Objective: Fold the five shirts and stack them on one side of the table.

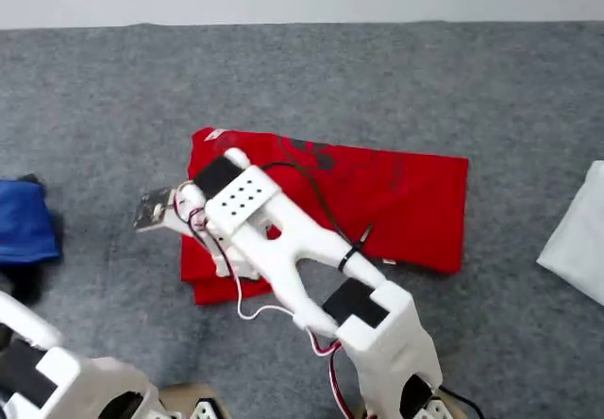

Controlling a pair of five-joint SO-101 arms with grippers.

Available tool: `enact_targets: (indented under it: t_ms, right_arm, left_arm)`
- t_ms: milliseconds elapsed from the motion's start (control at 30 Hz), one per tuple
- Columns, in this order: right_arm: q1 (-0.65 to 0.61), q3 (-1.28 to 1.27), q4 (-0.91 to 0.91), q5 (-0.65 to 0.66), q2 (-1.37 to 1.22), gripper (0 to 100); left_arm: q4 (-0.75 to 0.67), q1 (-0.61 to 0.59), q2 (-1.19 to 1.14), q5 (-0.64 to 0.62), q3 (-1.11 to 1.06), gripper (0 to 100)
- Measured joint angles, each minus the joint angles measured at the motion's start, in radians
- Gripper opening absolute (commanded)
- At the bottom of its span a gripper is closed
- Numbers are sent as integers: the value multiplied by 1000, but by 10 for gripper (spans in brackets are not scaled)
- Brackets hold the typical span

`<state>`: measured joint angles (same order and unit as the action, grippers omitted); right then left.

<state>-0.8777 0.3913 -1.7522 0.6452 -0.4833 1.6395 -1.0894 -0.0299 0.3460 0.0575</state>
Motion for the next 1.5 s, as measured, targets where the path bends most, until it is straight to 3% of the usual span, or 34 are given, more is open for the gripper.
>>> enact_targets:
  t_ms: [633, 1067, 1167, 1367, 1500]
  right_arm:
    - [-66, -2, 81, 80, -141, 287]
    - [-66, 8, 146, 222, -247, 283]
    - [-64, 14, 146, 235, -253, 225]
    - [-60, 35, 163, 275, -256, 14]
    - [-55, 84, 163, 284, -307, 10]
  left_arm:
    - [-8, -51, 0, 46, 0, 8]
    - [-8, -54, 0, 48, 0, 8]
    - [-8, -54, 0, 48, 0, 8]
    - [-8, -54, 0, 48, 0, 8]
    - [-8, -54, 0, 48, 0, 8]
